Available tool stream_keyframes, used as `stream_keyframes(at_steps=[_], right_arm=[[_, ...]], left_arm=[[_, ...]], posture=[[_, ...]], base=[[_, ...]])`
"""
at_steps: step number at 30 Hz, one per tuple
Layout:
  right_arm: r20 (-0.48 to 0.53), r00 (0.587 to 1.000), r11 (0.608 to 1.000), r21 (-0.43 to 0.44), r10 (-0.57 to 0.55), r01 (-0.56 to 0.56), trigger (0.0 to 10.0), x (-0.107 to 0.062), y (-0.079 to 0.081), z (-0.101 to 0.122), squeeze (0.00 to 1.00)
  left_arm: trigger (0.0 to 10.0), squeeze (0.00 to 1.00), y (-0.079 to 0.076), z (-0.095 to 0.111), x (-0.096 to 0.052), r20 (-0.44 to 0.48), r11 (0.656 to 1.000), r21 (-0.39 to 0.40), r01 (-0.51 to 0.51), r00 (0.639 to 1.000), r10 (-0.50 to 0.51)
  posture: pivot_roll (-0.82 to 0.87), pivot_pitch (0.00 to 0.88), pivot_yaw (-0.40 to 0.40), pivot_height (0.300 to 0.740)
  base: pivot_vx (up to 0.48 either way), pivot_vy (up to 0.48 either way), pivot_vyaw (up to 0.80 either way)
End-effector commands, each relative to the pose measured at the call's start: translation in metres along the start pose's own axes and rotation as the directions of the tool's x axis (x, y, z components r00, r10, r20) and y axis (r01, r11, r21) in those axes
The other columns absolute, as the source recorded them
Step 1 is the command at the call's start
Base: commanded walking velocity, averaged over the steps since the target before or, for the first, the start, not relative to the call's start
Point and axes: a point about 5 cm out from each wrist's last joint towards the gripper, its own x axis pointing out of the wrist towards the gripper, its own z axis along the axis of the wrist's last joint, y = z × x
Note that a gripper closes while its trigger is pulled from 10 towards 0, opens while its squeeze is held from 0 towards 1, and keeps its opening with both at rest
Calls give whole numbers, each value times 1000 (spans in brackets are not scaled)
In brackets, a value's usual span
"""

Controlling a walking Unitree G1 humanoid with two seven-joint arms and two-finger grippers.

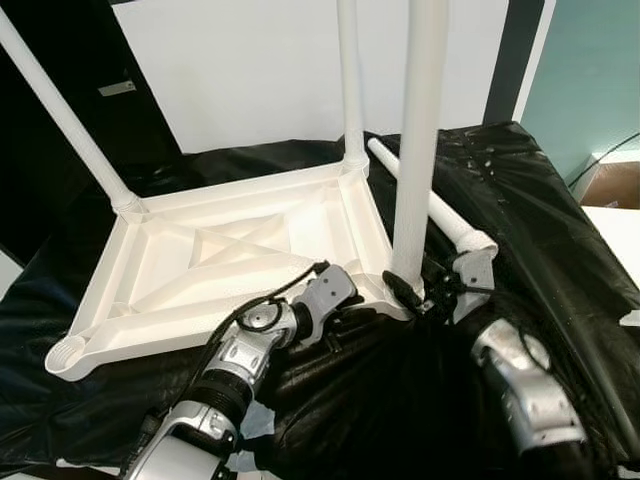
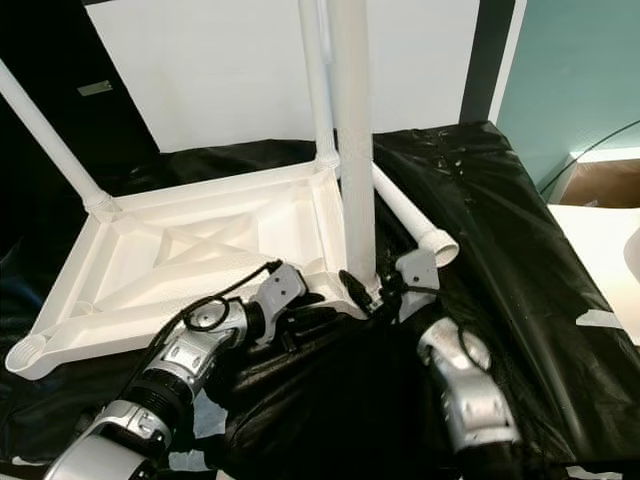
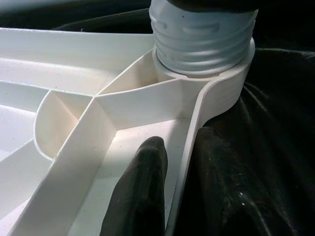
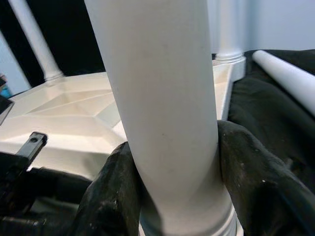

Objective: Building children table

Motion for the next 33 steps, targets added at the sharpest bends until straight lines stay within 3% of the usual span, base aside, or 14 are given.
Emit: stream_keyframes(at_steps=[1, 4, 5, 7, 8, 9, 12, 13, 17, 24, 25, 26, 31, 33], right_arm=[[-23, 990, 990, 5, -142, 142, 0, -4, -14, -4, 0], [-23, 988, 989, 3, -150, 150, 0, -4, -11, -4, 0], [-30, 989, 990, -1, -143, 143, 7529, -4, -9, -5, 0], [-37, 990, 990, -4, -139, 139, 7529, -3, -8, -5, 0], [-41, 991, 992, -13, -126, 125, 10000, -2, -9, -5, 0], [-46, 997, 998, 3, -69, 69, 10000, 1, -10, -5, 1000], [-45, 986, 986, -11, 163, -164, 10000, 10, -9, 1, 1000], [-50, 971, 972, -22, 232, -233, 10000, 12, -10, 3, 0], [-67, 930, 926, -96, 361, -366, 10000, 17, -19, 14, 0], [-137, 884, 876, -128, 448, -464, 10000, 22, -30, 17, 0], [-168, 864, 860, -122, 475, -496, 1529, 22, -32, 15, 0], [-198, 840, 840, -112, 505, -531, 0, 23, -34, 13, 0], [-248, 796, 808, -73, 553, -584, 0, 21, -36, 7, 0], [-248, 796, 808, -73, 553, -584, 0, 21, -36, 7, 0]], left_arm=[[10000, 0, -18, -31, -1, -84, 994, -97, 58, 994, -67], [10000, 0, -17, -31, -1, -85, 994, -96, 57, 994, -65], [10000, 0, -17, -31, -1, -84, 994, -97, 56, 994, -64], [10000, 0, -17, -30, -1, -83, 994, -98, 56, 994, -64], [10000, 0, -18, -31, -1, -84, 994, -98, 55, 994, -64], [10000, 0, -18, -31, -2, -85, 994, -98, 56, 994, -64], [10000, 0, -19, -32, -2, -89, 994, -97, 57, 994, -66], [10000, 0, -19, -32, -1, -90, 994, -97, 58, 994, -67], [10000, 0, -19, -31, -1, -89, 994, -93, 57, 994, -66], [10000, 0, -19, -31, -2, -87, 994, -93, 51, 994, -59], [10000, 0, -18, -32, -2, -88, 995, -93, 47, 995, -55], [10000, 0, -18, -32, -3, -89, 995, -93, 43, 995, -51], [10000, 0, -18, -32, -4, -92, 995, -93, 37, 995, -46], [10000, 0, -18, -32, -4, -92, 995, -93, 37, 995, -46]], posture=[[-60, 0, 103, 740], [-58, 0, 103, 740], [-58, 0, 103, 740], [-58, 0, 103, 740], [-53, 0, 103, 740], [-53, 0, 103, 740], [-56, 0, 105, 740], [-56, 0, 105, 740], [-47, 0, 99, 740], [-33, 0, 93, 740], [-29, 0, 90, 740], [-24, 0, 88, 740], [-25, 0, 91, 740], [-25, 0, 91, 740]], base=[[0, 0, 0], [0, 0, 0], [0, 0, 0], [0, 0, 0], [0, 0, 0], [0, 0, 0], [0, 0, 0], [0, 0, 0], [0, 0, 0], [0, 0, 0], [0, 0, 0], [0, 0, 0], [0, 0, 0], [0, 0, 0]])
